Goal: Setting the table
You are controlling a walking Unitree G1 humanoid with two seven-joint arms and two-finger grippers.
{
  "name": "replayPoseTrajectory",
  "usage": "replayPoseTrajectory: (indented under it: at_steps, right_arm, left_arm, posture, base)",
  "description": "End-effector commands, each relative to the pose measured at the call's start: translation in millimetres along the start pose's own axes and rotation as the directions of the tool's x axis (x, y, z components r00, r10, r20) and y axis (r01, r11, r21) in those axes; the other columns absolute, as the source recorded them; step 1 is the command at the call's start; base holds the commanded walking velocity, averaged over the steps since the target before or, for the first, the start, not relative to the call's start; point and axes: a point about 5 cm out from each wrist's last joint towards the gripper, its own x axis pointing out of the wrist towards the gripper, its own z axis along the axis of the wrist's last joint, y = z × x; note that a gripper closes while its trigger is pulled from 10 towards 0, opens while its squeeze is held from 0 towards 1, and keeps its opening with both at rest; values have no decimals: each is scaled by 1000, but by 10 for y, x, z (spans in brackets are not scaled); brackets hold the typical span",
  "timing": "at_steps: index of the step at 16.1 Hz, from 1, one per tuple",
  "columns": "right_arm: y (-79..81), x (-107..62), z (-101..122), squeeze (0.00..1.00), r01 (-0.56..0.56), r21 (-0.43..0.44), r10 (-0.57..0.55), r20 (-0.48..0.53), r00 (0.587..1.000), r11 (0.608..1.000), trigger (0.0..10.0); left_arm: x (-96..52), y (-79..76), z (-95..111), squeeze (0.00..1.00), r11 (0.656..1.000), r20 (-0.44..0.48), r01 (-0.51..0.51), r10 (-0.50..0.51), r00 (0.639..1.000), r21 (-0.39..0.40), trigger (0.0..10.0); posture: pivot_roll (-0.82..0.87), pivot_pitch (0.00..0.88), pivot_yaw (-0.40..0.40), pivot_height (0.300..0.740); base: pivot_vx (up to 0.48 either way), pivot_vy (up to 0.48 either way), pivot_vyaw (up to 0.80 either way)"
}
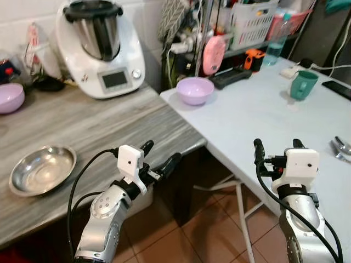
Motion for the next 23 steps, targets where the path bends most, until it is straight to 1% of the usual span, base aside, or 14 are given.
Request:
replayPoseTrajectory:
  at_steps: [1, 12, 15, 17, 23]
  right_arm:
    - [-5, -1, 6, 0, 1, -3, -1, 5, 1000, 1000, 10000]
    - [18, -1, 4, 0, -5, -1, 5, 7, 1000, 1000, 10000]
    - [15, -3, -4, 0, -5, -2, 5, 4, 1000, 1000, 10000]
    - [17, -3, -6, 0, -6, -3, 6, 4, 1000, 1000, 10000]
    - [20, -6, -5, 0, -7, -3, 7, 4, 1000, 1000, 10000]
  left_arm:
    - [7, -10, 12, 0, 1000, 4, 9, -9, 1000, 4, 10000]
    - [-5, -5, 8, 0, 1000, -1, 10, -10, 1000, 8, 10000]
    - [2, -10, 1, 0, 1000, 2, 5, -5, 1000, -4, 10000]
    - [-4, -6, -5, 0, 1000, -6, 7, -7, 1000, 5, 10000]
    - [16, -20, 3, 0, 1000, 0, 1, -1, 1000, 2, 10000]
  posture:
    - [-71, 0, 18, 740]
    - [-67, 0, 19, 740]
    - [-67, 0, 19, 740]
    - [-67, 0, 19, 740]
    - [-69, 0, 18, 740]
  base:
    - [292, 0, 0]
    - [304, 0, 0]
    - [0, 0, 0]
    - [0, 0, 0]
    - [0, 0, 0]
